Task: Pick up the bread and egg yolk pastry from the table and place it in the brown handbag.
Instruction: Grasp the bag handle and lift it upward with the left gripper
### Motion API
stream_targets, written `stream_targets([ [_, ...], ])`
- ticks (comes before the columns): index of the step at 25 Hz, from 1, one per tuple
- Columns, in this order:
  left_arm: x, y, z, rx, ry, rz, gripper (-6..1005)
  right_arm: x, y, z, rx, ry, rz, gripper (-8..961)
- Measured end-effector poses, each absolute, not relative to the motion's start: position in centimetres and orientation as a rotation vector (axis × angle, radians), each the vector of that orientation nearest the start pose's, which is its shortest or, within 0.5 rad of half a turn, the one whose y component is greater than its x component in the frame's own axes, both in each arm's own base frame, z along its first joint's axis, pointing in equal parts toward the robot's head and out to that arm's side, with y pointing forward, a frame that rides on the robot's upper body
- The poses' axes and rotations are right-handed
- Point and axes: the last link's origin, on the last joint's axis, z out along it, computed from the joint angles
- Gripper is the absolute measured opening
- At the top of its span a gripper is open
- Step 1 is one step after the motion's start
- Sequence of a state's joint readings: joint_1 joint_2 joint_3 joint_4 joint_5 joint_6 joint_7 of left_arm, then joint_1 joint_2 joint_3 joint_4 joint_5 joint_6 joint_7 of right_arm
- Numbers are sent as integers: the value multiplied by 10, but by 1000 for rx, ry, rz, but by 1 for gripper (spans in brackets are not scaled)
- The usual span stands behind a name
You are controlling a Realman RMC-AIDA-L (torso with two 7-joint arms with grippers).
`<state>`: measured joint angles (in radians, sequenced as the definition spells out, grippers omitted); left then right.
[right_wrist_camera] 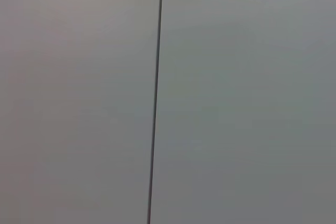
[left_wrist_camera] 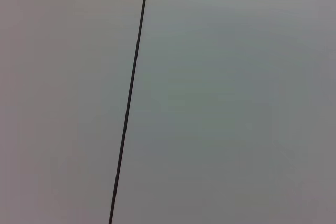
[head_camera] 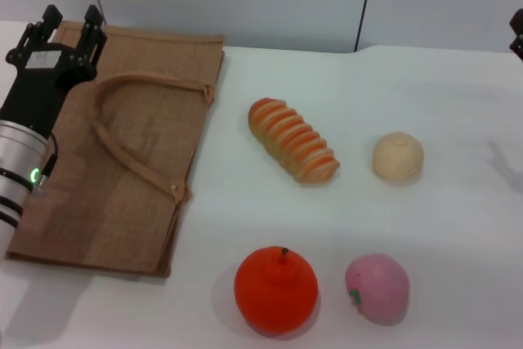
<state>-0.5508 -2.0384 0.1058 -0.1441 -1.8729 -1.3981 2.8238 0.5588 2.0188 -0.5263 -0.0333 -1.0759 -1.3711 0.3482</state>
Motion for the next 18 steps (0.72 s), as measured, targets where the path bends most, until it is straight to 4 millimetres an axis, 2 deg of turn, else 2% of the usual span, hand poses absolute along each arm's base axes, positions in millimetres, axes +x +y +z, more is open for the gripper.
stream_targets([
  [18,-301,353,6,-1544,-549,-946,616,310,356,32,-1710,335,834,896],
])
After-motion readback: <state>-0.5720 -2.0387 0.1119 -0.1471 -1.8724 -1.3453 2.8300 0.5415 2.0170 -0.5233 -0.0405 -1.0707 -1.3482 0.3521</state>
